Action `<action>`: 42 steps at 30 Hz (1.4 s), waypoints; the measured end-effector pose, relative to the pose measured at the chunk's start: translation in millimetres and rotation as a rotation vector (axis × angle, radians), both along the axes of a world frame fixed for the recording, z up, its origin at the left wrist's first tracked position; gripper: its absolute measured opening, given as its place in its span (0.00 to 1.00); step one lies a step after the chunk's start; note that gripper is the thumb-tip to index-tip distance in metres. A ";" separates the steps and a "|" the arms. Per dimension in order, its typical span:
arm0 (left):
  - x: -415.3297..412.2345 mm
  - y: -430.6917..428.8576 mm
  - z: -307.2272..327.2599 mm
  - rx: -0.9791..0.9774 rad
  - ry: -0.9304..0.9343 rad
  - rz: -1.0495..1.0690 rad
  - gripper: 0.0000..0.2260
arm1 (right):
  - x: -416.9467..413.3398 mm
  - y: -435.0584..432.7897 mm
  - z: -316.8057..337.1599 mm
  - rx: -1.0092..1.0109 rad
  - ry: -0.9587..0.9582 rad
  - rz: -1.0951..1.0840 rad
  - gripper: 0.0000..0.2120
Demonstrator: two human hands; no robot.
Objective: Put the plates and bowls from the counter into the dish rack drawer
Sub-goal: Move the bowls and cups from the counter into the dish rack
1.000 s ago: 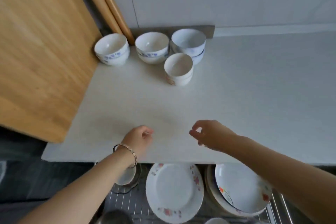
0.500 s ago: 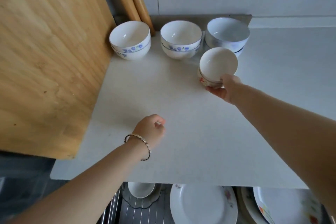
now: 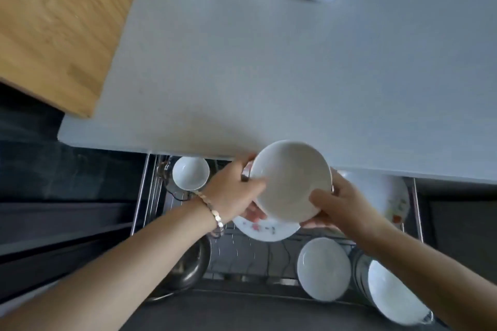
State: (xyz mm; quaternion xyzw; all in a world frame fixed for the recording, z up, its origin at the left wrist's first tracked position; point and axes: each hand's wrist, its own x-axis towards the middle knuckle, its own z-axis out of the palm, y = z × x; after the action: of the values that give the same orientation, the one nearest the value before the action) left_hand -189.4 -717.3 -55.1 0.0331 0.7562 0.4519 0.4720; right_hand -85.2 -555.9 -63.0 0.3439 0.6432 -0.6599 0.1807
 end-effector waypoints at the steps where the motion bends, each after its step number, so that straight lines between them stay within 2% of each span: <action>1: 16.6 -7.8 -9.4 -0.064 0.059 -0.049 0.20 | 16.9 -7.0 -3.0 0.036 -0.027 0.069 0.19; 3: 46.3 -22.0 -31.1 -0.136 0.111 -0.112 0.23 | 42.1 -17.1 -16.7 0.118 -0.119 0.186 0.28; 4: 59.2 -27.6 -42.7 -0.155 0.113 -0.115 0.24 | 51.3 -21.8 -26.3 0.155 -0.168 0.218 0.28; 7: 91.2 -40.2 -81.5 -0.209 0.087 -0.155 0.26 | 72.6 -36.0 -56.7 0.247 -0.253 0.273 0.20; 12: 130.6 -52.3 -136.4 -0.259 -0.131 -0.089 0.26 | 102.7 -57.2 -117.2 0.311 -0.352 0.384 0.24; 15: 141.5 -59.5 -163.3 -0.379 -0.193 -0.064 0.25 | 110.6 -72.0 -149.4 0.289 -0.419 0.332 0.25; 19: 142.8 -74.8 -189.2 -0.561 -0.113 -0.032 0.25 | 108.9 -90.0 -188.7 0.287 -0.528 0.203 0.25; 21: 137.7 -82.1 -197.8 -0.571 -0.112 0.033 0.19 | 105.3 -96.5 -207.9 0.284 -0.564 0.168 0.24; 24: 125.7 -88.1 -203.1 -0.580 -0.092 0.010 0.09 | 100.4 -103.9 -229.1 0.268 -0.622 0.105 0.24; 28: 112.7 -88.6 -202.4 -0.577 -0.067 -0.019 0.15 | 100.1 -103.6 -244.8 0.201 -0.667 0.036 0.24; 32: 107.4 -88.6 -202.5 -0.559 -0.094 -0.059 0.14 | 106.6 -100.3 -249.3 0.216 -0.738 -0.001 0.20; 38: 110.4 -84.2 -204.4 -0.516 -0.156 0.004 0.13 | 107.6 -103.6 -252.1 0.183 -0.795 -0.035 0.17; 42: 111.6 -80.6 -202.2 -0.514 -0.172 -0.001 0.13 | 108.6 -99.5 -250.1 0.153 -0.824 0.049 0.18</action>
State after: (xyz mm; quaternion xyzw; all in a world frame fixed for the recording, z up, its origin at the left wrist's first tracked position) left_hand -77.7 -798.0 -257.3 -0.1259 0.8032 0.2462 0.5277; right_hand 23.3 -655.4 -313.1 0.5762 0.5724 -0.4129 0.4122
